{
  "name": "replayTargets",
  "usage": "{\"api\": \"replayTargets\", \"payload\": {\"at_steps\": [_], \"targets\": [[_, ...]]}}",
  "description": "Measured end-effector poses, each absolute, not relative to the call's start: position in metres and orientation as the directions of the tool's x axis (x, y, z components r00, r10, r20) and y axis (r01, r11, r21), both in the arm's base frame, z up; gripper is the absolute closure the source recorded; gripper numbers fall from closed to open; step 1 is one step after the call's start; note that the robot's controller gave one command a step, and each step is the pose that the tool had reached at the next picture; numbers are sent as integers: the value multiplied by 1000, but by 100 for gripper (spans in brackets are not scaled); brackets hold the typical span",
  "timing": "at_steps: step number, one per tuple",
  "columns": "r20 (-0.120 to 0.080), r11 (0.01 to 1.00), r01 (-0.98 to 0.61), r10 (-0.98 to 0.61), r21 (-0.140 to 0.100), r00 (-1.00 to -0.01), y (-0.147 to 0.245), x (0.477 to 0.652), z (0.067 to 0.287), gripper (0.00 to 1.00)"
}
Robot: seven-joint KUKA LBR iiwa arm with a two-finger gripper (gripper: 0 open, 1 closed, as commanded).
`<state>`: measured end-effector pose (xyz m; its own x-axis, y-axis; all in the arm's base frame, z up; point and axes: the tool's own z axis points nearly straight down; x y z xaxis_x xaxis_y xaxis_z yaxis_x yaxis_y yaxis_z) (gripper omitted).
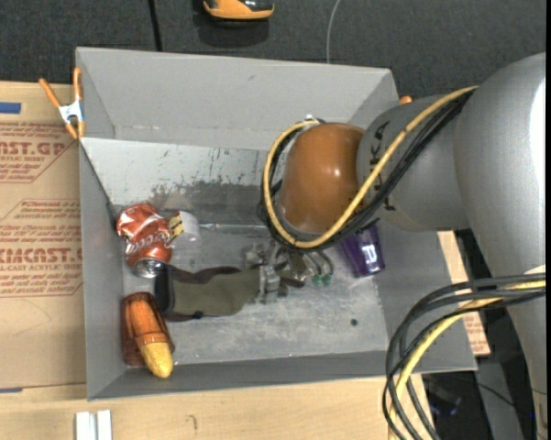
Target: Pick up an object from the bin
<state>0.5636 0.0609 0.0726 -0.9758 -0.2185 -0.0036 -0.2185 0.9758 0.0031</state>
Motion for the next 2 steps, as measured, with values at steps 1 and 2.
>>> {"api": "replayTargets", "payload": {"at_steps": [1, 2], "targets": [[6, 975, -221, -221, 0, -975, 64, 557, 117, 100], [2, 964, -264, -264, 1, -964, 70, 554, 186, 100]]}}
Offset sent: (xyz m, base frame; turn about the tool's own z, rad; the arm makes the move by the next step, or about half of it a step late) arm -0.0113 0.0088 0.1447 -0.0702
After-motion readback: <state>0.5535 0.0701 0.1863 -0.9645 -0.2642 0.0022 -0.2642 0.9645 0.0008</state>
